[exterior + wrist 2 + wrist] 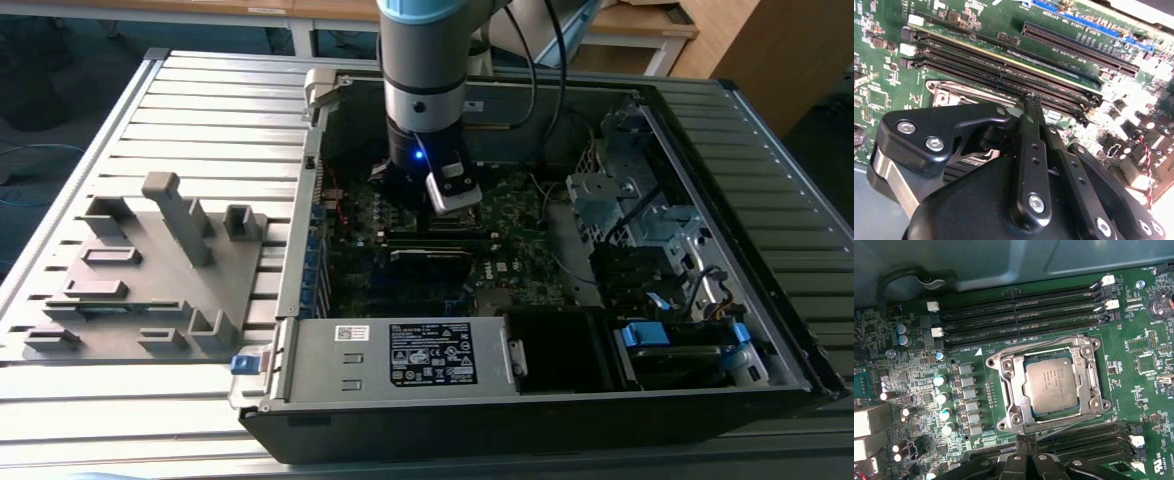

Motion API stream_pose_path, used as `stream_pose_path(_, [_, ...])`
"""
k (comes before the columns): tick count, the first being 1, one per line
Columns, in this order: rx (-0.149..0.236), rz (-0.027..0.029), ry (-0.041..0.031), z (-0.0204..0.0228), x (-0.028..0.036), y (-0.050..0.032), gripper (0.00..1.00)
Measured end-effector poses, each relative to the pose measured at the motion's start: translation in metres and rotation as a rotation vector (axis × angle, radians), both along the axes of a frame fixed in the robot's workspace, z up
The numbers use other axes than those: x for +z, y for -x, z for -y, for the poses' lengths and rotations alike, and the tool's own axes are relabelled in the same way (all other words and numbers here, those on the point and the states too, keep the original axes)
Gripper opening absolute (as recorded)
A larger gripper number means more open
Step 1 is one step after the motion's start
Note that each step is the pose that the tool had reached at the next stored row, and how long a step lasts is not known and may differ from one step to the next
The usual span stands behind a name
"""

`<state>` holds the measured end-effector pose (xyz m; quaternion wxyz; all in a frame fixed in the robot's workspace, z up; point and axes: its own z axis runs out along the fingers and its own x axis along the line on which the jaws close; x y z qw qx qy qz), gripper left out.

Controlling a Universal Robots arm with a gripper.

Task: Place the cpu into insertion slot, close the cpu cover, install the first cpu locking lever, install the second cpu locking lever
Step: 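Install the second cpu locking lever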

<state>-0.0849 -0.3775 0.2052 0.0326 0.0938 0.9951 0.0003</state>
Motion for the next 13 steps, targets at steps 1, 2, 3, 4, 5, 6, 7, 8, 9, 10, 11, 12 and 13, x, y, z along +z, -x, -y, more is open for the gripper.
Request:
stream_pose_path(1, [0.000,-0.0001,-0.0041,0.0000,-0.0002,0.0000,0.11])
stream_pose_path(2, [0.000,-0.0002,-0.0088,0.0000,-0.0004,0.0000,0.11])
stream_pose_path(3, [0.000,-0.0001,-0.0134,0.0000,-0.0006,0.0001,0.11])
stream_pose_path(4, [0.000,-0.0001,-0.0167,0.0000,-0.0007,0.0001,0.11])
stream_pose_path(5, [0.000,-0.0002,-0.0187,0.0001,-0.0008,0.0001,0.11])
stream_pose_path(6, [0.000,-0.0001,-0.0204,0.0003,-0.0010,0.0001,0.11])
stream_pose_path(7, [0.000,-0.0001,-0.0221,0.0005,-0.0012,0.0001,0.11])
stream_pose_path(8, [0.000,-0.0001,-0.0248,0.0006,-0.0016,0.0002,0.11])
stream_pose_path(9, [0.000,-0.0001,-0.0286,0.0009,-0.0018,0.0003,0.11])
stream_pose_path(10, [0.000,-0.0001,-0.0330,0.0011,-0.0020,0.0004,0.11])
stream_pose_path(11, [0.000,-0.0002,-0.0379,0.0013,-0.0021,0.0006,0.11])
stream_pose_path(12, [0.000,-0.0001,-0.0415,0.0014,-0.0022,0.0007,0.11])
stream_pose_path(13, [0.000,-0.0002,-0.0443,0.0015,-0.0022,0.0008,0.11])
